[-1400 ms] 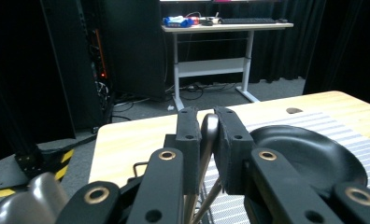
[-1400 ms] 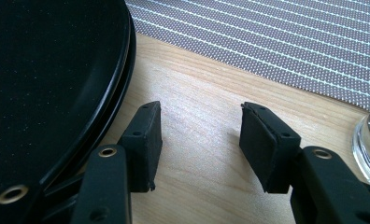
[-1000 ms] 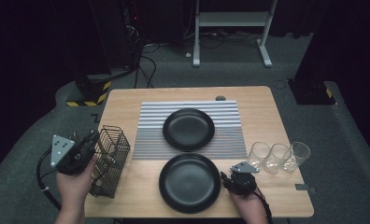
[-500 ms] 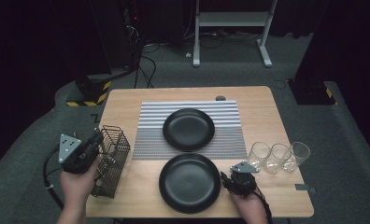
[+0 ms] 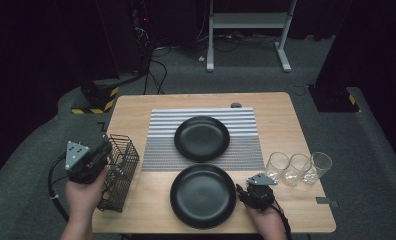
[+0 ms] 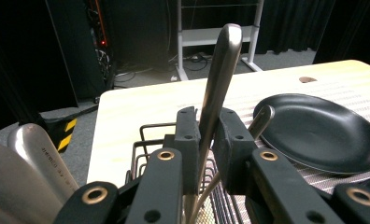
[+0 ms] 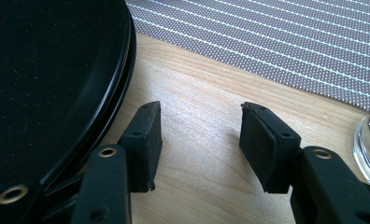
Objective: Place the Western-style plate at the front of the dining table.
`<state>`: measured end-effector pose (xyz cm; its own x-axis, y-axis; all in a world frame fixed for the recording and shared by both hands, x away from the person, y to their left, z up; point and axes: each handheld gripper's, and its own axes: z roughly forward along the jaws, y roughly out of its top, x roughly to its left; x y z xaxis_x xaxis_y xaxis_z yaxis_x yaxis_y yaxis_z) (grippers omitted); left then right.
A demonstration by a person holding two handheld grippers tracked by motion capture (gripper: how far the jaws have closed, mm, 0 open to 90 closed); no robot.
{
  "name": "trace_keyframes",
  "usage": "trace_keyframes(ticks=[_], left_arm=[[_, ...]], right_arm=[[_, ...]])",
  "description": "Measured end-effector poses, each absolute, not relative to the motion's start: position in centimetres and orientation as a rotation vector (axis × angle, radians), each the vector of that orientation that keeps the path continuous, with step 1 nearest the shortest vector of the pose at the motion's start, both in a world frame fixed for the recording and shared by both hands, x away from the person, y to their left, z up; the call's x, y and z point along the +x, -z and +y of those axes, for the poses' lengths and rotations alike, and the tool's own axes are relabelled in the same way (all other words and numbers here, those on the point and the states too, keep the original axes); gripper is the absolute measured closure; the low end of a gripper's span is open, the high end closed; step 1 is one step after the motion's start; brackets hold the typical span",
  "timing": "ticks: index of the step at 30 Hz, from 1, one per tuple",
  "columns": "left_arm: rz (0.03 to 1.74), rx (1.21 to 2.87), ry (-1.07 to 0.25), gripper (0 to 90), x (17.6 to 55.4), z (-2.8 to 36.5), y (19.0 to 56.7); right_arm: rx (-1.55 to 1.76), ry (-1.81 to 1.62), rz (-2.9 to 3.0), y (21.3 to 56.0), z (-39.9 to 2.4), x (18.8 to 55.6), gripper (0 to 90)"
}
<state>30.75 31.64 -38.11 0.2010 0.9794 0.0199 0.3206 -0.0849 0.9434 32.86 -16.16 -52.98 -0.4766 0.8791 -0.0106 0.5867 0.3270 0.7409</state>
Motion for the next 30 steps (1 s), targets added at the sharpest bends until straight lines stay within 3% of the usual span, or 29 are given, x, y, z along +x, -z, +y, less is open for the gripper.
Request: trace_keyframes(ticks=[30], left_arm=[[1.336, 1.525, -0.933, 80.2, 30.06, 31.11, 37.99]], right_arm=[[1.294, -0.961, 2.187, 52.97, -16.15, 32.88, 48.4]])
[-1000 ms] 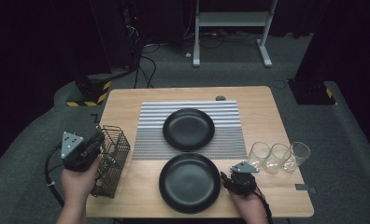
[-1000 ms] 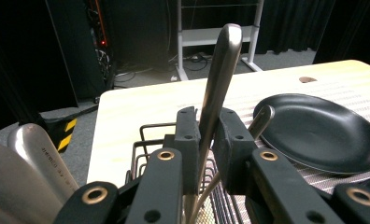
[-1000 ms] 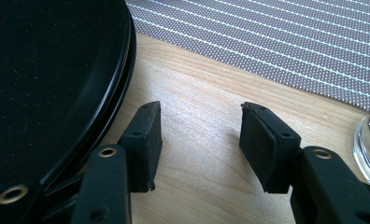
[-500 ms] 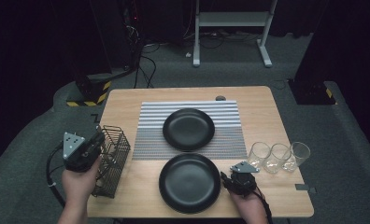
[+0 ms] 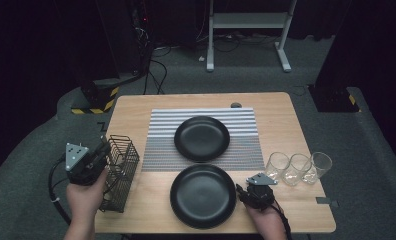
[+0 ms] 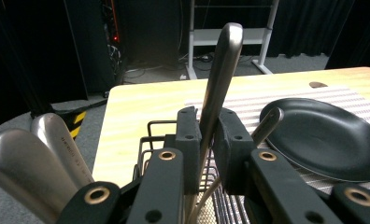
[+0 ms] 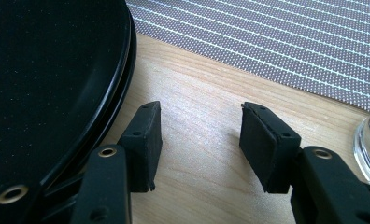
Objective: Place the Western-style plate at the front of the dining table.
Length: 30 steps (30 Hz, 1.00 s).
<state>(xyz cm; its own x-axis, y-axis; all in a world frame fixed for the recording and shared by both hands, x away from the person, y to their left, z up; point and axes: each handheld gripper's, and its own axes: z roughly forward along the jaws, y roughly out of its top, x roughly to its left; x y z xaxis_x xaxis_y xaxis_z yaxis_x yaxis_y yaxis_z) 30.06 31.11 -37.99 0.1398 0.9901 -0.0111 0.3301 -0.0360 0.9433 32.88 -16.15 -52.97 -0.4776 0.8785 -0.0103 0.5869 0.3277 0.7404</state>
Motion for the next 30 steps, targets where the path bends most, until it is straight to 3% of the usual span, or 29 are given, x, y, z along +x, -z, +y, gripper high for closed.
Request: trace_keyframes(ticks=[30], left_arm=[[1.306, 1.462, -1.003, 83.1, 29.5, 30.1, 38.0]], right_arm=[[1.283, -0.965, 2.2, 53.0, -16.1, 33.0, 48.1]])
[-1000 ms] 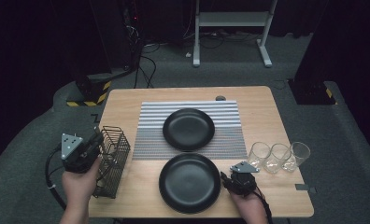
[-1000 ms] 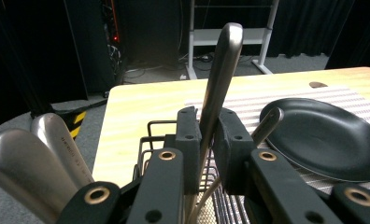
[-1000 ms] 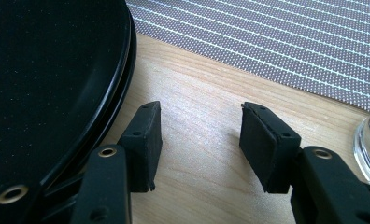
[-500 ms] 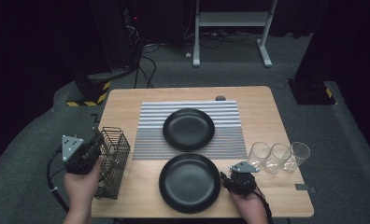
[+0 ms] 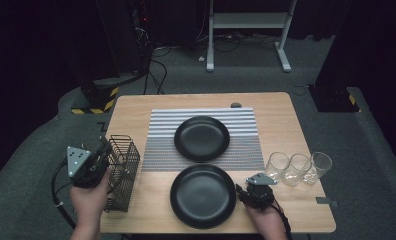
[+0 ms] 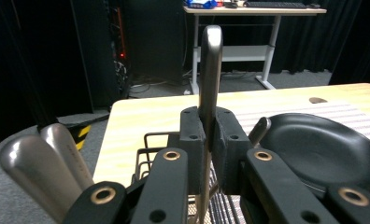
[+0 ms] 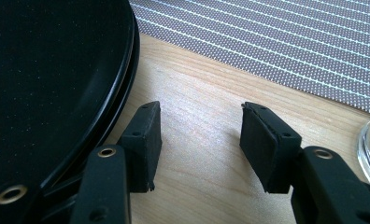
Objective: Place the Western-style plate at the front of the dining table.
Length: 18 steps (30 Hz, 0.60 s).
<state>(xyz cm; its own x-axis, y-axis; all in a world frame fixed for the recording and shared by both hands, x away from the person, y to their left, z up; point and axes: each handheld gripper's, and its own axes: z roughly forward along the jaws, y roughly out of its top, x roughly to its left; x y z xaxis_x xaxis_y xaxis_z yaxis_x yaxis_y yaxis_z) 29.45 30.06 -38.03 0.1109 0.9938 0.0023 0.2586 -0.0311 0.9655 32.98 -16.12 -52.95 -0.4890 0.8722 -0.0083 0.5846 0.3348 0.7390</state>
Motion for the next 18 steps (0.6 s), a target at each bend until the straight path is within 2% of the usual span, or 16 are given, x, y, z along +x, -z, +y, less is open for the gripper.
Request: trace_keyframes(ticks=[18], left_arm=[[1.272, 1.441, -1.008, 83.1, 29.21, 30.49, 37.72]], right_arm=[[1.282, -0.964, 2.201, 52.95, -16.11, 32.98, 47.9]])
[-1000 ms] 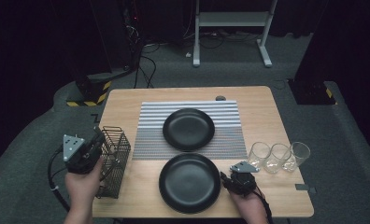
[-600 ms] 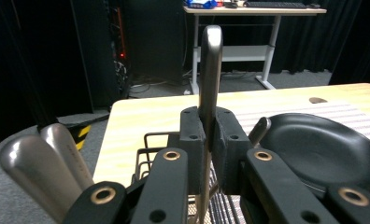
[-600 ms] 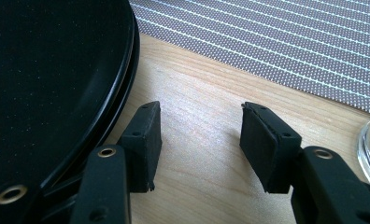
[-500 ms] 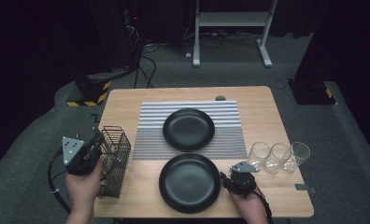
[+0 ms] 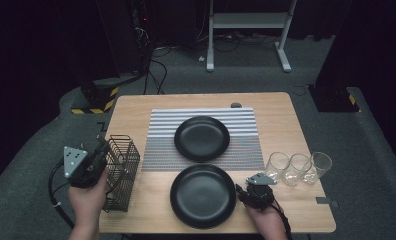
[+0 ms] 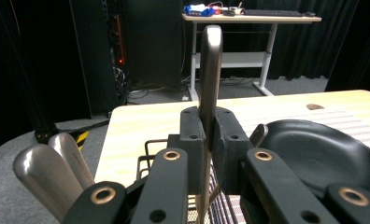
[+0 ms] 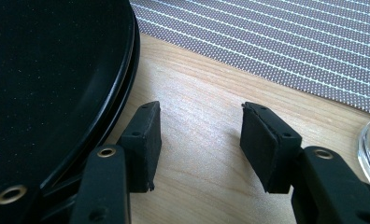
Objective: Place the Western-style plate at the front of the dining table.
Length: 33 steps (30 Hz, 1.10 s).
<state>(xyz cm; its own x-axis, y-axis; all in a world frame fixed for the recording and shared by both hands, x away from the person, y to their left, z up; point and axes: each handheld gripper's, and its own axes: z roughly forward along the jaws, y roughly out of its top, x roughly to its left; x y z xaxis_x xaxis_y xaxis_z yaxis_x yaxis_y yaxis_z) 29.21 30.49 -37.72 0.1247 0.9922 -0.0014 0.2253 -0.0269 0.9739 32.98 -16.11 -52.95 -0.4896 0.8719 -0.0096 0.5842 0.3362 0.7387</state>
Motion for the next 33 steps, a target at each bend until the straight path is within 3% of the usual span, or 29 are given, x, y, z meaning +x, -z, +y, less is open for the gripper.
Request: trace_keyframes(ticks=[19, 33], left_arm=[[1.217, 1.421, -0.994, 83.1, 29.2, 30.6, 37.3], [1.177, 1.363, -1.065, 83.1, 28.4, 30.4, 36.4]], right_arm=[[1.282, -0.966, 2.201, 53.0, -16.1, 33.0, 47.9], [1.281, -0.965, 2.201, 53.0, -16.1, 33.0, 47.8]])
